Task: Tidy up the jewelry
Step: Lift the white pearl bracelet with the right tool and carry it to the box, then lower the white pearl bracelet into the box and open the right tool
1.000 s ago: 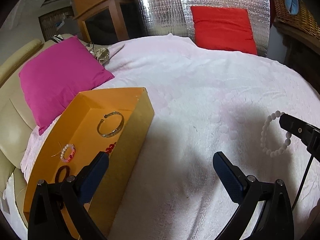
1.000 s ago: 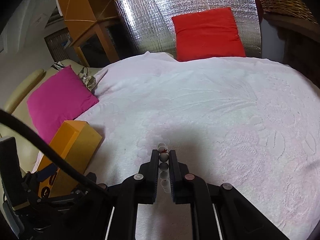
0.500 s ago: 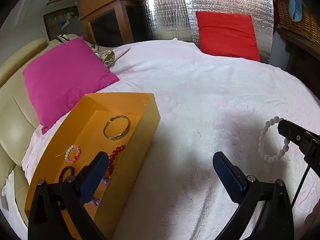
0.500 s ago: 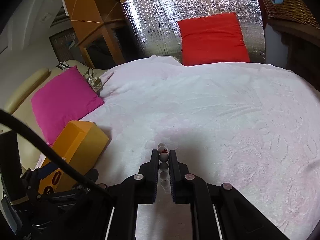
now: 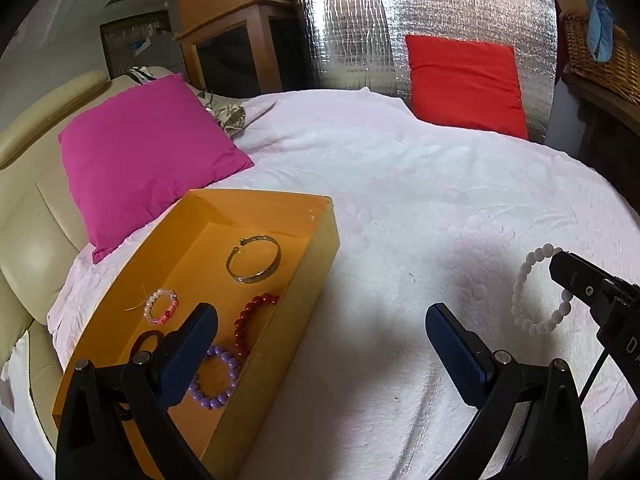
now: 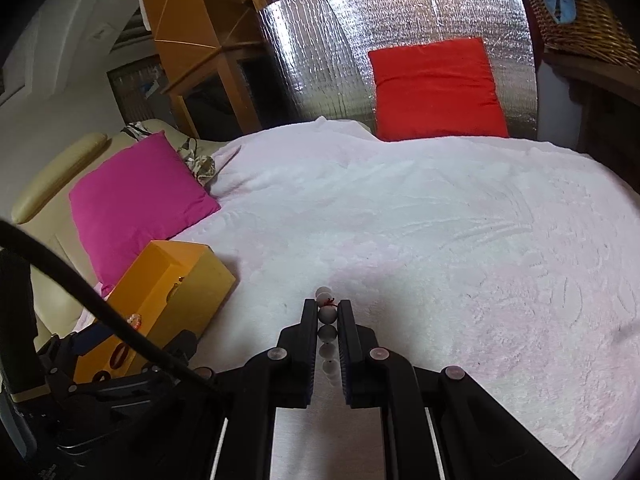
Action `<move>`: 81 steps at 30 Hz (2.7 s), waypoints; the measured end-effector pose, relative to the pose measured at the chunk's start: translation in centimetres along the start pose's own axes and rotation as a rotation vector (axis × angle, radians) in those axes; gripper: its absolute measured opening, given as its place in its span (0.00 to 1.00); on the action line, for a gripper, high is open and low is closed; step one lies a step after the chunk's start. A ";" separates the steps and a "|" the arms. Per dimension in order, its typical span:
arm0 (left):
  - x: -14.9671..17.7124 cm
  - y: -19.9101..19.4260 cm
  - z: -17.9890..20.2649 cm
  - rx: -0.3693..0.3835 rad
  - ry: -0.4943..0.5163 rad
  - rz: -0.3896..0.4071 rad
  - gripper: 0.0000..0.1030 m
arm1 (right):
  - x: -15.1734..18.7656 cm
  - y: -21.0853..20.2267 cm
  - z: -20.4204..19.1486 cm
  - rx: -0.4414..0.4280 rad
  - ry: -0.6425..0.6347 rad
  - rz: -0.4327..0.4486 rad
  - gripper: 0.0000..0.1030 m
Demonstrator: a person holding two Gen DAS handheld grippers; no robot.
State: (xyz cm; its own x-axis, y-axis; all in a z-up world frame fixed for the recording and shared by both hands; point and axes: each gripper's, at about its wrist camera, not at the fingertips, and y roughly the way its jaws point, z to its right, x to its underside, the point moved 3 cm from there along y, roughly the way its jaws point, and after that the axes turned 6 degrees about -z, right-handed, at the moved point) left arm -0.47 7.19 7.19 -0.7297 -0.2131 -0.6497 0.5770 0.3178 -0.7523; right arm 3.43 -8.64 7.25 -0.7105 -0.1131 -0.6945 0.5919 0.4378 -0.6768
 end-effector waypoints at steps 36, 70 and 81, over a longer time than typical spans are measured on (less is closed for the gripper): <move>1.5 -0.9 -13.4 -0.139 -0.197 0.057 1.00 | 2.1 -1.7 -12.0 -0.164 -0.086 0.070 0.11; 7.6 -1.9 -25.5 -0.334 -0.384 0.000 1.00 | 10.0 -1.7 -24.5 -0.387 -0.322 -0.067 0.11; 8.8 -1.8 -27.0 -0.351 -0.427 -0.023 1.00 | 13.3 -1.6 -26.8 -0.419 -0.415 -0.123 0.11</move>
State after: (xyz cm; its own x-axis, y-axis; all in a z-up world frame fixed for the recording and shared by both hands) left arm -17.83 29.65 5.72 -0.4849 -0.5558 -0.6752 0.3530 0.5820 -0.7326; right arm -17.16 13.05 5.68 -0.5061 -0.4874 -0.7116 0.2542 0.7041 -0.6631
